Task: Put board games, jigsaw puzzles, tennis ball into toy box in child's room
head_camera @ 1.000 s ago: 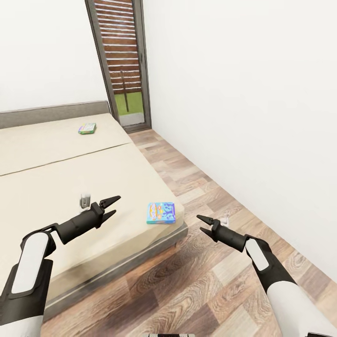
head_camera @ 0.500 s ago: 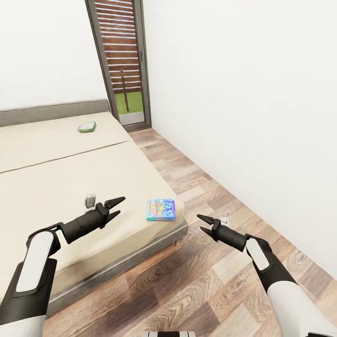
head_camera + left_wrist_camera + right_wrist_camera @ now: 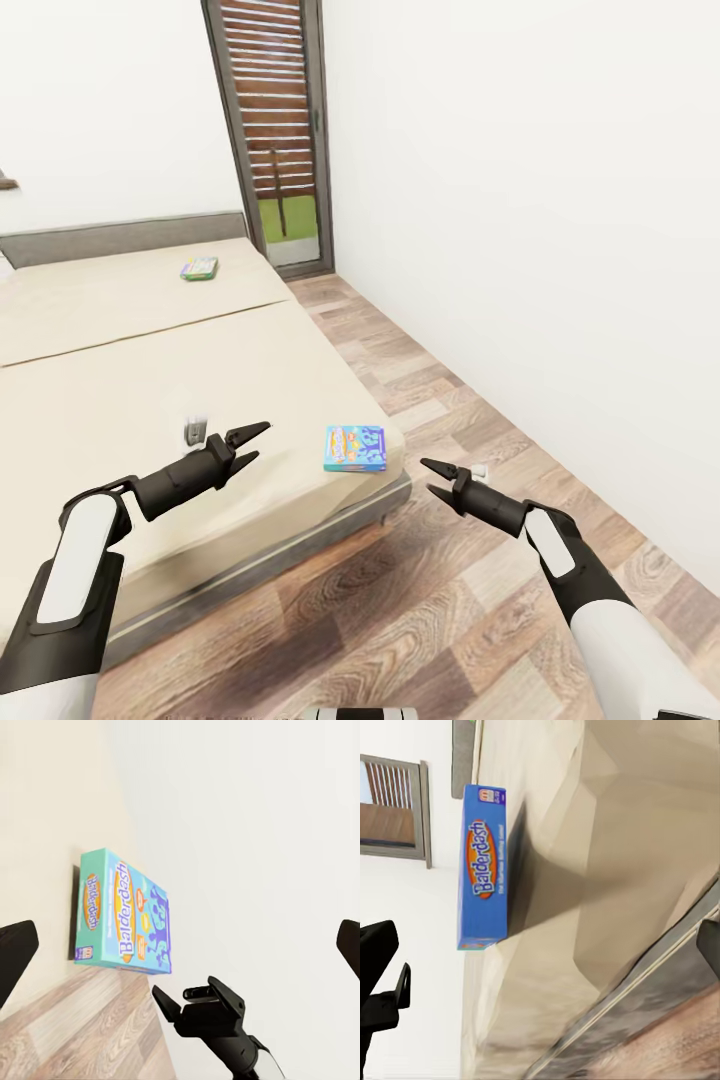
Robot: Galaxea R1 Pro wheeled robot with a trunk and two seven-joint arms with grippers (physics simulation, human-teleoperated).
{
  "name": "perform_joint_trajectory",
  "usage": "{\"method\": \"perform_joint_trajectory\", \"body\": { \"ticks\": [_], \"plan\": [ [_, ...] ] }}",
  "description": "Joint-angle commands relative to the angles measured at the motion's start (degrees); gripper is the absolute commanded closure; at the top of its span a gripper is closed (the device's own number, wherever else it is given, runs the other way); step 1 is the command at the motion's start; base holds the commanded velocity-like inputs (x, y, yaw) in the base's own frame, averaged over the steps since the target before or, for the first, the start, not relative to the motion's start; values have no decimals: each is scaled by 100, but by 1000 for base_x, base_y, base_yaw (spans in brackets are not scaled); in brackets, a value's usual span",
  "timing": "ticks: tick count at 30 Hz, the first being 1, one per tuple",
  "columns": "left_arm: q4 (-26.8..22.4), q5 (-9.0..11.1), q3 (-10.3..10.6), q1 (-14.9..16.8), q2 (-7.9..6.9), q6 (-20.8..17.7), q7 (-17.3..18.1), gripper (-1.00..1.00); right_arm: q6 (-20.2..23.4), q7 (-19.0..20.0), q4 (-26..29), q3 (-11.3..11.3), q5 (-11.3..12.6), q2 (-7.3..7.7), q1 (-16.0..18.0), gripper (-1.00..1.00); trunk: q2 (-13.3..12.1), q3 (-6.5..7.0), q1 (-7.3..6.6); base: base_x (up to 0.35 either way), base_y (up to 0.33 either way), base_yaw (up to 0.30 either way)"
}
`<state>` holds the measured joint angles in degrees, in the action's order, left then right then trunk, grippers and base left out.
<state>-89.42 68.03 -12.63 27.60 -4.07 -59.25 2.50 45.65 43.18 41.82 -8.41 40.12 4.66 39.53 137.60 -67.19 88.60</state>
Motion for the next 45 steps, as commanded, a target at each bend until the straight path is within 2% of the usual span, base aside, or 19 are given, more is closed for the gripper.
{"method": "perform_joint_trajectory", "body": {
  "ticks": [1,15,25,45],
  "plan": [
    [3,-28,-5,4,2,-25,22,-100,52,10,1,-12,3,-2,2,-100,2,-4,-1,0,0,219],
    [11,-65,-3,0,2,-17,-5,-100,171,7,32,-10,-10,-29,2,-100,2,-4,-1,0,0,140],
    [12,-84,0,0,2,-11,-20,-100,188,-29,303,21,-43,-61,-5,-100,2,-4,-1,0,0,24],
    [20,-95,5,-1,1,-8,-30,-100,198,-61,436,31,-63,-66,-7,-100,2,-4,-1,0,0,4]
  ]
}}
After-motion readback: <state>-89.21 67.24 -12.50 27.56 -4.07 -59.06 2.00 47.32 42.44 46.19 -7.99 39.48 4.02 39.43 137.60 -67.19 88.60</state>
